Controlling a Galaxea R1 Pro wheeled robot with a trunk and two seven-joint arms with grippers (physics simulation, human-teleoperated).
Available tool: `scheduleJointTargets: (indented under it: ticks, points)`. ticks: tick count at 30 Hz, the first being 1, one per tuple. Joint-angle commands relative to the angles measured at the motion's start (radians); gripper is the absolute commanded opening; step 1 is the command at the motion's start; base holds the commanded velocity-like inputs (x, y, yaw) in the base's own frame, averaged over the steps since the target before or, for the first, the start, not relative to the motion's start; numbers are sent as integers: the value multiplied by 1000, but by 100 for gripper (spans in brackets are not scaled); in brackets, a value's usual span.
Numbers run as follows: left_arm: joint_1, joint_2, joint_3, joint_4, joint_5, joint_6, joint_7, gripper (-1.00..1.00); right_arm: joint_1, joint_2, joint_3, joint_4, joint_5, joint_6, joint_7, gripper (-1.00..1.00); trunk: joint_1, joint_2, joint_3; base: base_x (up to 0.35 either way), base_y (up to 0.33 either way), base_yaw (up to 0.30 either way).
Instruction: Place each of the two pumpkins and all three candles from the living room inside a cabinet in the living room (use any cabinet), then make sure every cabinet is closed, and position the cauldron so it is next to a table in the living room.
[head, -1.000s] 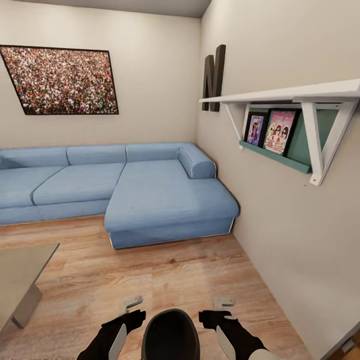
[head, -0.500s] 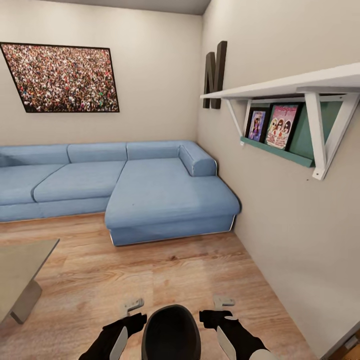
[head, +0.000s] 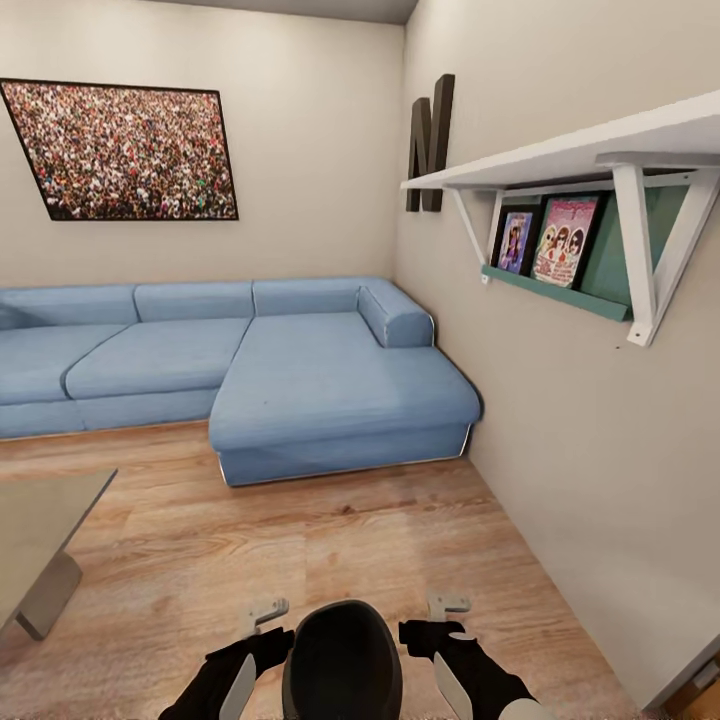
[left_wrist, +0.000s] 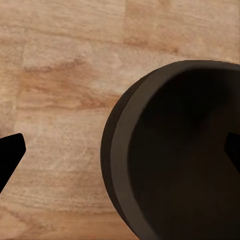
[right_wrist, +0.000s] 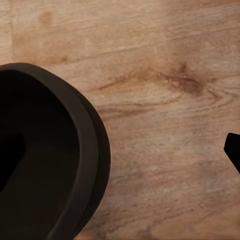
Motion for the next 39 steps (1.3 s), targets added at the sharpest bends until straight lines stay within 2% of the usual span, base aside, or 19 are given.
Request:
scheduleJointTargets:
  ticks: [1,7,10,15,22,31,39]
  points:
    - [0,-1,5,-2,-1,6,1,100,0,0,2,-2,-4,6,-4,100,4,-8,-4,0,0,0]
    - [0,-2,4,1,-1,6,-3,100,-1,0,2,-2,-4,7,-4,100,27,-50,-23,0,0,0]
    - [0,-10,-3,8,-2,6,-26,100,-1,0,3,-3,-4,8,-4,100,38,-71,-32,0,0,0]
    - [0,-13,-50,1,-3,11,-65,100,-1,0,5,-4,-3,10,-4,100,57,-106,-48,0,0,0]
    - [0,-13,-92,-60,-2,21,-72,100,-1,5,9,-16,-2,12,-3,100,84,-155,-70,0,0,0]
    - [0,-13,-99,-96,1,20,-73,100,-1,7,47,-56,-2,23,-3,100,119,-218,-98,0,0,0]
    - [0,-13,-97,-98,4,15,-81,100,-1,7,62,-57,-2,25,-3,100,119,-218,-98,0,0,0]
